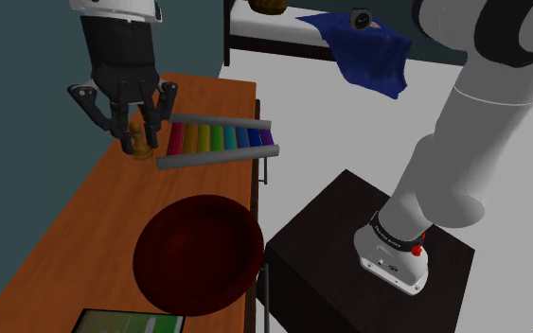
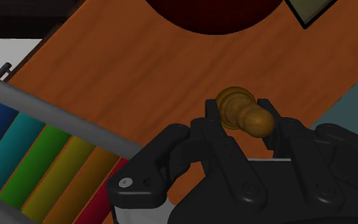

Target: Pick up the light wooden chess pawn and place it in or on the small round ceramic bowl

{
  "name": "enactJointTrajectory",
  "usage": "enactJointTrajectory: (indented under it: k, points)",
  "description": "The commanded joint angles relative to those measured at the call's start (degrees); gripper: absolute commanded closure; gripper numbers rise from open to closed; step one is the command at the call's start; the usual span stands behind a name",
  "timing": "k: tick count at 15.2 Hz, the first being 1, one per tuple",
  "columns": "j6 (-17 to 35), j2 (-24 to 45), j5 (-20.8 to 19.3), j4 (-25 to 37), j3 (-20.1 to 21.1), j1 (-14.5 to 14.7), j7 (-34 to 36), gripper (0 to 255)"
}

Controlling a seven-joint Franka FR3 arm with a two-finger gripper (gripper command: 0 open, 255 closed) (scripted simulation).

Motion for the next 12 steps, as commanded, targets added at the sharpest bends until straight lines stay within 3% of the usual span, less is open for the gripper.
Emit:
enactJointTrajectory:
  k: [1, 12]
  points:
    - [2.0, -4.1, 1.7, -5.7, 0.5, 0.0, 0.2, 255]
    - [8.1, -20.7, 9.6, -25.1, 4.2, 3.8, 4.1, 255]
